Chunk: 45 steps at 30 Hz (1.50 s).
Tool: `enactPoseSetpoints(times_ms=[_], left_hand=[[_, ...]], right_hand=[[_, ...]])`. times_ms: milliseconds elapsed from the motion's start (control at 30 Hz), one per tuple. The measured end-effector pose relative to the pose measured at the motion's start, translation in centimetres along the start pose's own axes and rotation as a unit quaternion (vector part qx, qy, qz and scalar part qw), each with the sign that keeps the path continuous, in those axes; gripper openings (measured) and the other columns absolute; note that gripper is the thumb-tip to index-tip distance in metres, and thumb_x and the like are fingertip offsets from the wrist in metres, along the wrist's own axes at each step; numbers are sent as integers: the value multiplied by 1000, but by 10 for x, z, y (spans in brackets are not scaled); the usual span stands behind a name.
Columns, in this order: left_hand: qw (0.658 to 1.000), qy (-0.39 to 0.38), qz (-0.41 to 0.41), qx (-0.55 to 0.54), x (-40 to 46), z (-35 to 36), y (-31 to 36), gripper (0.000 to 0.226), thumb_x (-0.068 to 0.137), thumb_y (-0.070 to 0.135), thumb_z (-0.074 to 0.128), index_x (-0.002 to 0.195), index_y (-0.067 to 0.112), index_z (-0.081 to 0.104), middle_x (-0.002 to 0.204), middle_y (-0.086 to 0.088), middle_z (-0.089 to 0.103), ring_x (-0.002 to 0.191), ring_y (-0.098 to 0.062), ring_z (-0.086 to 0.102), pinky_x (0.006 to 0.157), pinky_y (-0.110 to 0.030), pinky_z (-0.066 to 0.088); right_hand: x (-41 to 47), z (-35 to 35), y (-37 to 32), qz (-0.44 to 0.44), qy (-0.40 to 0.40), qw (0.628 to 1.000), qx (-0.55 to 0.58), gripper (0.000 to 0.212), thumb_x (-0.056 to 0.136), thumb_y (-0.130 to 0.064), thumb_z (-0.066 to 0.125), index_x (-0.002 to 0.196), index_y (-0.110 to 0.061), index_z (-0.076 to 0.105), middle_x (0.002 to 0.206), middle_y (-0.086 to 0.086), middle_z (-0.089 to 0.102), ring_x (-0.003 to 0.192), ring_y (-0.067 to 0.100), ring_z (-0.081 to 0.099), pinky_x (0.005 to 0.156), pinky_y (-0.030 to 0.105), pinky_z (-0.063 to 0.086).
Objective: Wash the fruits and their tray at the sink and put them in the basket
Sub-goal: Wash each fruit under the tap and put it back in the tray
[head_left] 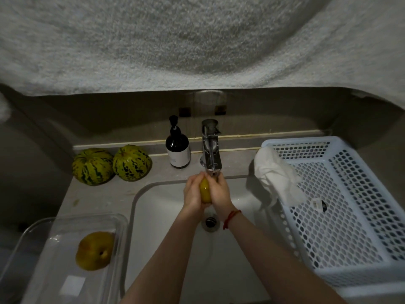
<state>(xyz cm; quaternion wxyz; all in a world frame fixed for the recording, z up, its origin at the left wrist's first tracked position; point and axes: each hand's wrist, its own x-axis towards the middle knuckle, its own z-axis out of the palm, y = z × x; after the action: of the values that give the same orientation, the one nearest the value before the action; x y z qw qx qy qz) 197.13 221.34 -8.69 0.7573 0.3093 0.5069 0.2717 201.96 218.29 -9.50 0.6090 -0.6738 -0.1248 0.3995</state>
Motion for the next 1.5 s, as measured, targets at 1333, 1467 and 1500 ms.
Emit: enactPoseSetpoints(times_ms=[1333, 1467, 1500], left_hand=[[980, -4, -190, -53, -1, 16, 5, 36, 94, 39, 47, 119, 13, 51, 116, -15, 57, 101, -30, 57, 85, -40, 48], [983, -24, -179, -42, 0, 16, 7, 27, 92, 41, 52, 105, 16, 50, 94, -13, 58, 79, -28, 55, 67, -41, 47], [980, -31, -189, -54, -1, 16, 9, 25, 92, 39, 53, 102, 17, 49, 91, -12, 57, 79, -28, 55, 70, -43, 46]], right_hand=[[-14, -50, -16, -237, 43, 938, -249, 29, 100, -18, 40, 94, -7, 66, 75, 0, 61, 69, 4, 60, 67, 20, 44], [-6, -52, -80, -209, 58, 957, -191, 35, 99, -36, 37, 88, -13, 61, 80, 13, 64, 77, 28, 64, 72, 41, 53], [-4, -49, -97, -219, 53, 952, -206, 33, 97, -41, 40, 87, -16, 58, 79, 9, 63, 76, 25, 63, 69, 40, 53]])
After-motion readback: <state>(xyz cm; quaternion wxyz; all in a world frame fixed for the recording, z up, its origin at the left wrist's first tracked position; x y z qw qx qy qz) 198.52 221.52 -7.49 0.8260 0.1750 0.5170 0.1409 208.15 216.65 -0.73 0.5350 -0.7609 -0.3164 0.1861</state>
